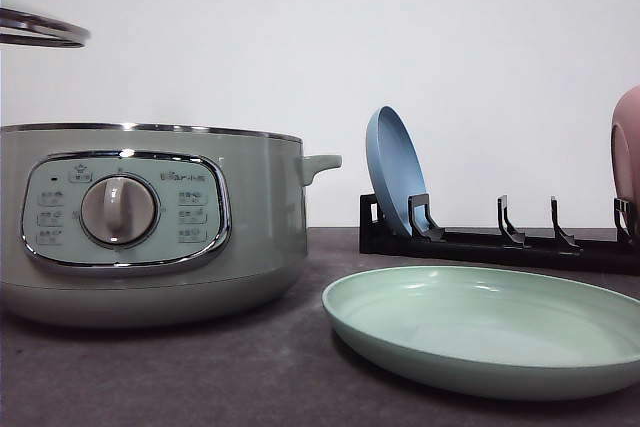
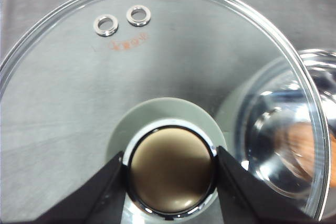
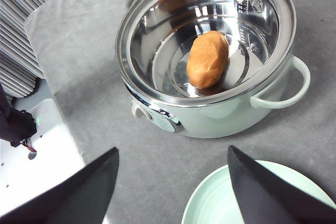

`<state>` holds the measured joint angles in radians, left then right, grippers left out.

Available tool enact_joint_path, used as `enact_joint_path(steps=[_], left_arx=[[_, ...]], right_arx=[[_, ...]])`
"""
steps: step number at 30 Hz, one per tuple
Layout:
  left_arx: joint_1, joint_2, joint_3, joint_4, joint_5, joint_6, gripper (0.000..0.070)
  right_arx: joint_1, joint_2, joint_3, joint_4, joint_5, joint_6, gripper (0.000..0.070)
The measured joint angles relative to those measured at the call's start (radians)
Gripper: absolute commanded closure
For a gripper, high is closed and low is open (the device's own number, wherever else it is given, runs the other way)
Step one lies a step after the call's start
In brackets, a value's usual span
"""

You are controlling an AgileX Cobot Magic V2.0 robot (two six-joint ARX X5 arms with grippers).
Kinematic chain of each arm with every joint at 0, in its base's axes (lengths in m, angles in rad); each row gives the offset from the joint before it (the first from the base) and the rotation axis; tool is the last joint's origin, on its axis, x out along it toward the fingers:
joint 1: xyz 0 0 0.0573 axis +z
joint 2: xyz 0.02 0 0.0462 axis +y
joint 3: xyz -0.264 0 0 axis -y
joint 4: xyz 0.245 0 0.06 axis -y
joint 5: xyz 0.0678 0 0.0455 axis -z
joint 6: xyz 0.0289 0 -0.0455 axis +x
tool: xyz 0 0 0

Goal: Transfer potato from steamer to green plate

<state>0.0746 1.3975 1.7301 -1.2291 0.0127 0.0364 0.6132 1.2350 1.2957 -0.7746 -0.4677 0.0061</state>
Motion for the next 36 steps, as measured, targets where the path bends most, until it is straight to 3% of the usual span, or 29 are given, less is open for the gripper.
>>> enact_joint_path(steps=[13,22,26,36], left_arx=[[0.01,0.0,0.0,0.004,0.001,0.0,0.0699],[0.01,0.0,0.0,0.004,0.001,0.0,0.0699],[0.01,0.0,0.0,0.004,0.001,0.0,0.0699],[0.01,0.0,0.0,0.005,0.001,0.0,0.0699]], right_arx=[[0.013,0.047,0.038,0.024,0.03,0.029,0.0278],[0.08,0.312,0.343,-0.03,0.036,0.029,0.0261],[0.11,0.468,0.499,-0.073,0.073,0.028,0.0204],[0.166,0.766,0.746,-0.081,0.187,0.027,0.0204]])
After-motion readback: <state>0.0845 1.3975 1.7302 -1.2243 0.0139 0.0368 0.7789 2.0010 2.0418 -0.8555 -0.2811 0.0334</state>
